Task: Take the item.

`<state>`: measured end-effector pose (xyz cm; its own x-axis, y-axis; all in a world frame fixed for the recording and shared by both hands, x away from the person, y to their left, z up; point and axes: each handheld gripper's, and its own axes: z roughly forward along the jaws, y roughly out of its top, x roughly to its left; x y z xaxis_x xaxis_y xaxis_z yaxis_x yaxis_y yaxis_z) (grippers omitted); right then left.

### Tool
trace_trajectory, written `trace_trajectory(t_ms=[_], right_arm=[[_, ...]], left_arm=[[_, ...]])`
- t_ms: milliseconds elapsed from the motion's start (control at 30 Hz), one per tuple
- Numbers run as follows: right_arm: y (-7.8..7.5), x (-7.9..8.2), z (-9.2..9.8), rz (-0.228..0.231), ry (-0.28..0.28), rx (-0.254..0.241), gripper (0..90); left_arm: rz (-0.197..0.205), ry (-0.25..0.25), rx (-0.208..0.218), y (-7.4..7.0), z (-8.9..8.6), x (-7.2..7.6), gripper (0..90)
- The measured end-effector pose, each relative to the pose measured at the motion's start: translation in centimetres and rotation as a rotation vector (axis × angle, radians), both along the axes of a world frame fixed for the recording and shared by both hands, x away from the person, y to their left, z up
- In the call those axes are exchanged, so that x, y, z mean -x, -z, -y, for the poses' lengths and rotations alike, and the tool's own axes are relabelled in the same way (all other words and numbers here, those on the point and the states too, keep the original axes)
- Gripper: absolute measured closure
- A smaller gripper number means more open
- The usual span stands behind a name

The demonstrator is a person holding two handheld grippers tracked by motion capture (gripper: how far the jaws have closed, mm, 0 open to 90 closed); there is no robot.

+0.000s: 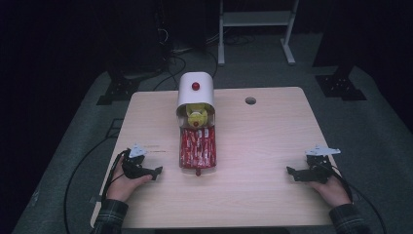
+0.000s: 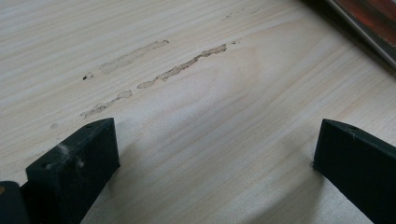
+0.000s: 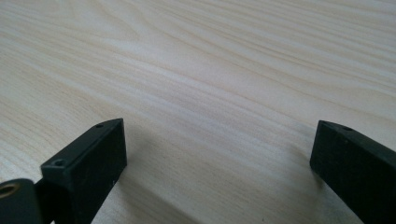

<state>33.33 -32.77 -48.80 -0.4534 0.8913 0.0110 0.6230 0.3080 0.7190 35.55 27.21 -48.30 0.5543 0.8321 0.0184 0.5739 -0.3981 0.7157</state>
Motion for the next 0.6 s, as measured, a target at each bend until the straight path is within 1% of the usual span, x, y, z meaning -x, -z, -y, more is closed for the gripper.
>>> trace_trajectory(t_ms=[367,400,467,567,600], right_arm=[[0.0,0.0,0.0,0.0,0.0,0.0,3.0],[0.0,0.0,0.0,0.0,0.0,0.0,3.0],[0.0,0.0,0.0,0.0,0.0,0.0,3.0],[-0.01,0.01,-0.01,-0.002,0.001,-0.001,3.0],[-0.01,0.01,-0.01,-0.002,0.001,-0.001,3.0]], left_arm=[[0.001,-0.004,0.0,-0.02,0.01,-0.01,0.0],[0.007,-0.005,0.001,-0.05,-0.04,0.0,0.5],[0.001,-0.009,0.004,-0.19,-0.09,0.01,4.4],[-0.007,-0.014,0.001,-0.35,-0.23,-0.04,5.0],[-0.004,-0.02,0.007,-0.4,-0.27,-0.02,5.2]])
